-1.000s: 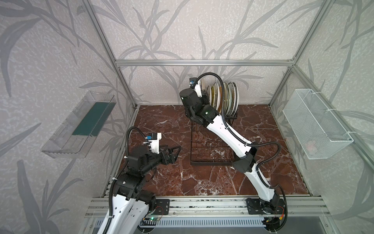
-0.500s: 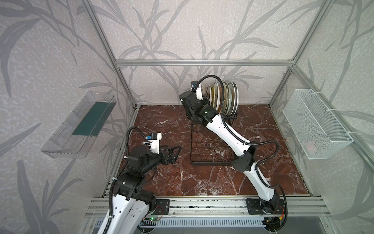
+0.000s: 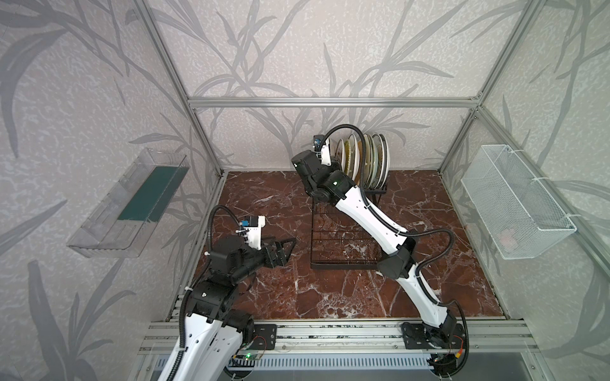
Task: Load plates into a dish rack
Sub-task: Place the plate on the dish rack.
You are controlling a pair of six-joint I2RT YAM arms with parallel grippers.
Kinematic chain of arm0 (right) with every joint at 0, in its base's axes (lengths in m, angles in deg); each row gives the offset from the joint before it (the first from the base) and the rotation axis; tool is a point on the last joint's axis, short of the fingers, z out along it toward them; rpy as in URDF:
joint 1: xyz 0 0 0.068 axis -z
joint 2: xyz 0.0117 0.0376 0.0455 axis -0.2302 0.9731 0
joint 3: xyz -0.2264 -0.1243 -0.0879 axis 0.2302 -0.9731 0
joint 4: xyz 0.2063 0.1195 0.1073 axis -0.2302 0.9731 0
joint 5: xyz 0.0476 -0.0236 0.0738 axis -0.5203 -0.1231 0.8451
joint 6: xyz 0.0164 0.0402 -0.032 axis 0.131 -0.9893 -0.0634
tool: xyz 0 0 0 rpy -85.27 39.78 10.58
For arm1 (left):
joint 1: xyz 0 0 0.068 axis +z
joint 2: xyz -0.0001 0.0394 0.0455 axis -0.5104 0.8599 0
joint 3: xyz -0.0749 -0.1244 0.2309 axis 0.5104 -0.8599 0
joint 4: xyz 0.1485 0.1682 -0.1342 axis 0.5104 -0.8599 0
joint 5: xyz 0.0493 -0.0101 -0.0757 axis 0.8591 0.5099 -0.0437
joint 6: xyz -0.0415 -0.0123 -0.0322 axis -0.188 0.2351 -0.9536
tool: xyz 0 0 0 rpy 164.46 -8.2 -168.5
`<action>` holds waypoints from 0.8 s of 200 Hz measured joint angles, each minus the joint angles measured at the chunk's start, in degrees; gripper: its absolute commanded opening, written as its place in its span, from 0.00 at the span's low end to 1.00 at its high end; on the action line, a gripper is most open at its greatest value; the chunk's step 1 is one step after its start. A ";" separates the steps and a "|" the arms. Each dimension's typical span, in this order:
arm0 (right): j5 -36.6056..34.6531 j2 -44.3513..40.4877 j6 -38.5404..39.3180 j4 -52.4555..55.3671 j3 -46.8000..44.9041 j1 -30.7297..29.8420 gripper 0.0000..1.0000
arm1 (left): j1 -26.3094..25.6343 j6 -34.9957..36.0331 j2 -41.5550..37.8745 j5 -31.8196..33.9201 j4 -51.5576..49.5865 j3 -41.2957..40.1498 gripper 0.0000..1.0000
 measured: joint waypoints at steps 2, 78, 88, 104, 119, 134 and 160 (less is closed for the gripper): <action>0.04 0.00 -0.07 0.07 0.00 0.00 0.12 | 0.00 0.00 0.02 0.00 0.00 0.00 0.99; 0.20 -0.02 -1.66 -1.20 1.20 0.07 0.30 | 0.00 0.00 0.00 -0.02 0.00 -0.02 0.99; 0.17 -0.02 -1.70 -1.27 1.18 0.07 0.30 | 0.00 0.00 0.00 -0.04 0.00 -0.02 0.99; 0.15 -0.02 -1.68 -1.40 1.20 0.07 0.35 | 0.00 0.00 0.00 -0.04 0.00 -0.02 0.99; 0.15 -0.02 -1.62 -1.46 1.20 0.07 0.40 | 0.00 0.00 0.02 -0.07 0.00 -0.02 0.99; 0.13 -0.02 -1.46 -1.73 1.20 0.07 0.46 | 0.00 0.00 0.02 -0.07 0.00 -0.02 0.99; -0.28 -0.11 -1.07 -2.36 1.20 0.07 0.47 | 0.00 0.00 0.00 -0.15 0.00 -0.02 0.99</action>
